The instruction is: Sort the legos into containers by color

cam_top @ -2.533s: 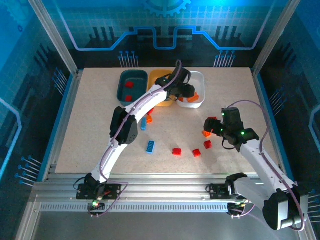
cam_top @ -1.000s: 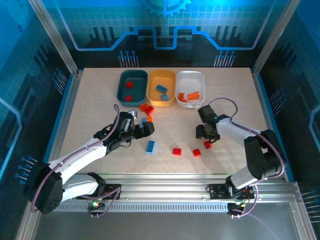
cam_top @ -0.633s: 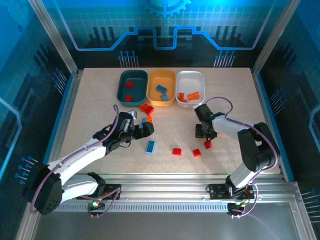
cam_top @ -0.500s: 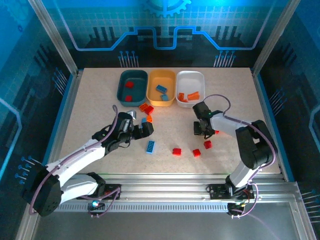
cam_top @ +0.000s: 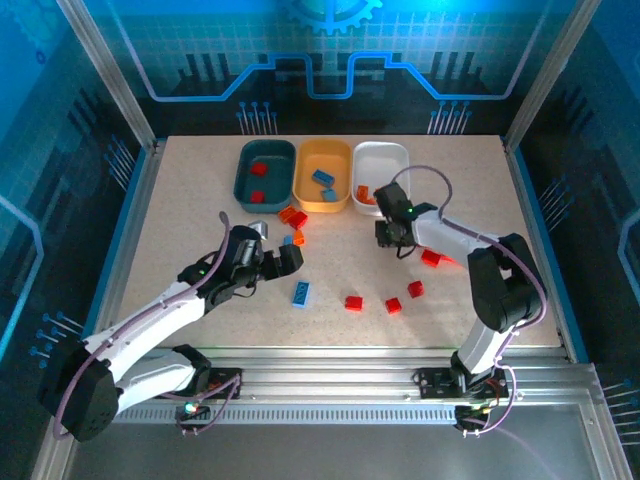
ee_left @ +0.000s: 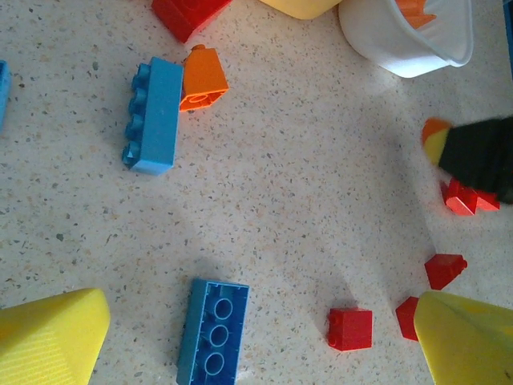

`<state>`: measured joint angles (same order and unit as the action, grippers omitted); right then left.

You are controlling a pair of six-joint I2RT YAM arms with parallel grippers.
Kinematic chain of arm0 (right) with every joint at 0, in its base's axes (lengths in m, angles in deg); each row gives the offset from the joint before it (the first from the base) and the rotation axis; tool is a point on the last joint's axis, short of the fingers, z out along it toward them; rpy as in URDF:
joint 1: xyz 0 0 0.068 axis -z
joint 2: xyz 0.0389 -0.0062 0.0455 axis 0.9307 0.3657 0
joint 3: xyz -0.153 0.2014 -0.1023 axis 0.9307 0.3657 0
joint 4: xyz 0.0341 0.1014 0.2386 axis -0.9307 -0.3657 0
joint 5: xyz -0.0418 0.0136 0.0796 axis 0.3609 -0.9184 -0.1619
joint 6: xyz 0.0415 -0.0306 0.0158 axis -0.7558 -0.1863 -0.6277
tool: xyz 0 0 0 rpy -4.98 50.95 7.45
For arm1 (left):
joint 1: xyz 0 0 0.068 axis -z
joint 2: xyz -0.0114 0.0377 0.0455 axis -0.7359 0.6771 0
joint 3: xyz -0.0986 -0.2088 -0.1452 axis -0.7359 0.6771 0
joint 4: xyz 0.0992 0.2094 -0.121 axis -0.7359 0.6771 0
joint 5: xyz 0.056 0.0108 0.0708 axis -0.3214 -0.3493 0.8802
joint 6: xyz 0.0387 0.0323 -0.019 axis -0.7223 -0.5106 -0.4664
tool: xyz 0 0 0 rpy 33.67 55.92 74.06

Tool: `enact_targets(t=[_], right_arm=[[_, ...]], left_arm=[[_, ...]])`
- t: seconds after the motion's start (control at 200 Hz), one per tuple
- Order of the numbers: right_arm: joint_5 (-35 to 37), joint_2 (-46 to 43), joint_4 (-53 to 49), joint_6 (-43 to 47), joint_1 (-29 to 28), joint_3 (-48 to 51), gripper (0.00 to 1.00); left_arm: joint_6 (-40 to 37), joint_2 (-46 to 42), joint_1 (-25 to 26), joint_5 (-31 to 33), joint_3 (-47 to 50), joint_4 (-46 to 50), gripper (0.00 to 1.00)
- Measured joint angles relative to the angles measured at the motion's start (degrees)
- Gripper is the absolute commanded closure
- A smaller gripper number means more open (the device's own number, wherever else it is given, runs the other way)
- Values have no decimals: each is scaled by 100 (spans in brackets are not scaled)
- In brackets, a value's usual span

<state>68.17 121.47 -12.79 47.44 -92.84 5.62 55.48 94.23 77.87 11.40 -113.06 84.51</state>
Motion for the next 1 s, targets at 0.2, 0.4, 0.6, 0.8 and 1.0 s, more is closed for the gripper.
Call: enact_targets(t=[0.2, 0.4, 0.6, 0.8, 1.0], right_arm=[[-2, 1093, -94, 374, 352, -1954, 66], [-50, 1998, -439, 564, 612, -2927, 65], [-168, 2673, -881, 671, 826, -4155, 64], [-302, 3132, -1182, 708, 922, -4970, 39], [-273, 3182, -1355, 691, 857, -5027, 31]], left_arm=[[319, -61, -17, 127, 293, 15, 1], [588, -90, -76, 295, 291, 581, 1], [918, -136, -76, 516, 214, 660, 1], [1008, -146, -76, 520, 118, 758, 1], [1005, -334, -76, 555, 96, 811, 1]])
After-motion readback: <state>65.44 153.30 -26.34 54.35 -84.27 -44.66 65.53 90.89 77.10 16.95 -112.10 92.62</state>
